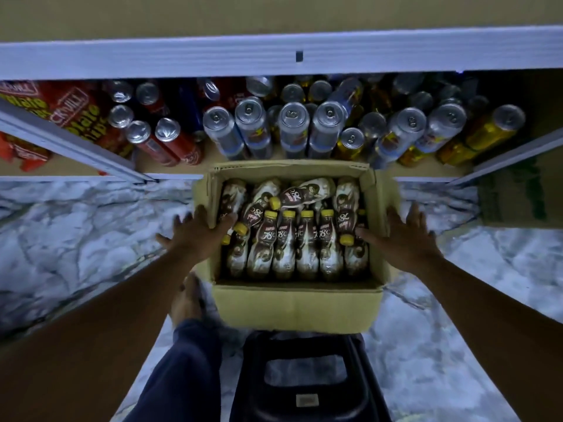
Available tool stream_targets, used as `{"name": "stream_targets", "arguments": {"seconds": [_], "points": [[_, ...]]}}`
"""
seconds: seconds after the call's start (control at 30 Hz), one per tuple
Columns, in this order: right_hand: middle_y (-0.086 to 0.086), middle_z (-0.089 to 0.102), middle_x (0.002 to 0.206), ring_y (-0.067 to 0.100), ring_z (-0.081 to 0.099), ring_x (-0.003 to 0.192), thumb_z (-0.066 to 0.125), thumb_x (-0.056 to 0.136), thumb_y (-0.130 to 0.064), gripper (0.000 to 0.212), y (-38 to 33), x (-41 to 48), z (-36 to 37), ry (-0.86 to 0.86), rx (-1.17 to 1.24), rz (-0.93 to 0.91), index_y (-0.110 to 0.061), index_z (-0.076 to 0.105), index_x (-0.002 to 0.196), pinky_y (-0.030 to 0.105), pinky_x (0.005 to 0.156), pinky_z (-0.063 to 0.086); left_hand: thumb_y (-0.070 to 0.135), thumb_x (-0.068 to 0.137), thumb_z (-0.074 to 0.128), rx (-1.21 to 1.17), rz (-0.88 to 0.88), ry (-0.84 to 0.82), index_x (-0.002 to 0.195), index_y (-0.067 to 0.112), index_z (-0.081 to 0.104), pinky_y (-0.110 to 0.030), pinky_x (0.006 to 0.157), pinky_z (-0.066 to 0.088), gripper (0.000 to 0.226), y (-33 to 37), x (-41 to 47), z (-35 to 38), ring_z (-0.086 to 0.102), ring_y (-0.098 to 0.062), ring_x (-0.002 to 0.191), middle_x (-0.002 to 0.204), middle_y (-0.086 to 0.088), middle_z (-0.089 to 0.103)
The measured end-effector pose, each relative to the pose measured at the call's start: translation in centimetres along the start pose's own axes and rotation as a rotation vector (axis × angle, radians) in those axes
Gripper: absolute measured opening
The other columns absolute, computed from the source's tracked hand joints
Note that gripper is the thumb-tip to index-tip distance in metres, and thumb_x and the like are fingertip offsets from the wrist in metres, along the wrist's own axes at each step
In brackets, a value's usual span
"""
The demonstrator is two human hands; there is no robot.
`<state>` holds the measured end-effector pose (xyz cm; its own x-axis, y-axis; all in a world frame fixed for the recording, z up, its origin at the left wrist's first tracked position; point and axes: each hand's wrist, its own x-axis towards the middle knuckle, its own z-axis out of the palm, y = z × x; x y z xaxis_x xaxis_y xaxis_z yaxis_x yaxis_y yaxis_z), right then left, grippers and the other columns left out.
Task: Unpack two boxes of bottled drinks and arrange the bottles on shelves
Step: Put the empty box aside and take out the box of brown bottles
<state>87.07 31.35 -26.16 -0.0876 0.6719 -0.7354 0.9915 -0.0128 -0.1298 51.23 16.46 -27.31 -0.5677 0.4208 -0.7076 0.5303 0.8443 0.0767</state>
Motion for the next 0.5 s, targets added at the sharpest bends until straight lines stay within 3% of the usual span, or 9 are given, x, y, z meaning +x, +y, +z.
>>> {"name": "stream_targets", "arguments": {"seconds": [0.07, 0.13, 0.2, 0.27, 0.5], "points": [[0.016, 0.042, 0.157, 0.038, 0.043, 0.14, 0.054, 0.084, -0.081, 0.102, -0.3, 0.6, 1.6, -0.058, 0.322, -0.002, -0.032, 0.009, 0.162, 0.043, 0.099, 0.042, 0.097, 0.066, 0.047, -0.313, 0.045, -0.035, 0.163, 0.036, 0.003, -0.05, 0.109, 0.043, 0.122, -0.3, 0.2, 2.0, 0.049, -0.042, 0.135, 0.154, -0.016, 0.048], [0.021, 0.063, 0.132, 0.042, 0.063, 0.113, 0.055, 0.091, -0.07, 0.099, -0.5, 0.3, 3.4, 0.049, 0.328, -0.037, -0.038, -0.008, 0.16, 0.042, 0.082, 0.049, 0.079, 0.084, 0.057, -0.374, 0.146, 0.066, 0.16, 0.042, -0.01, -0.045, 0.095, 0.052, 0.108, -0.8, -0.4, 3.9, 0.06, -0.041, 0.124, 0.149, -0.015, 0.055], [0.022, 0.071, 0.111, 0.041, 0.068, 0.091, 0.05, 0.092, -0.071, 0.1, -0.2, 0.2, 5.2, 0.197, 0.218, -0.109, -0.045, -0.024, 0.154, 0.04, 0.068, 0.049, 0.073, 0.088, 0.056, -0.333, 0.236, 0.174, 0.157, 0.048, -0.016, -0.043, 0.087, 0.054, 0.103, -1.4, -0.6, 5.2, 0.064, -0.04, 0.118, 0.15, -0.014, 0.054], [0.021, 0.071, 0.104, 0.038, 0.068, 0.082, 0.047, 0.092, -0.072, 0.097, 0.2, 0.6, 6.5, 0.304, 0.211, -0.17, -0.053, -0.029, 0.148, 0.038, 0.061, 0.048, 0.072, 0.089, 0.054, -0.318, 0.29, 0.235, 0.156, 0.049, -0.016, -0.043, 0.083, 0.054, 0.1, -2.1, -0.3, 5.9, 0.065, -0.041, 0.115, 0.15, -0.015, 0.053], [0.022, 0.071, 0.095, 0.04, 0.069, 0.081, 0.048, 0.096, -0.063, 0.089, -0.1, 1.4, 6.6, 0.389, 0.2, -0.14, -0.045, -0.015, 0.157, 0.038, 0.059, 0.046, 0.076, 0.087, 0.049, -0.3, 0.319, 0.285, 0.153, 0.052, -0.022, -0.039, 0.07, 0.053, 0.099, -2.5, 1.1, 6.6, 0.068, -0.041, 0.097, 0.139, -0.021, 0.061]]}}
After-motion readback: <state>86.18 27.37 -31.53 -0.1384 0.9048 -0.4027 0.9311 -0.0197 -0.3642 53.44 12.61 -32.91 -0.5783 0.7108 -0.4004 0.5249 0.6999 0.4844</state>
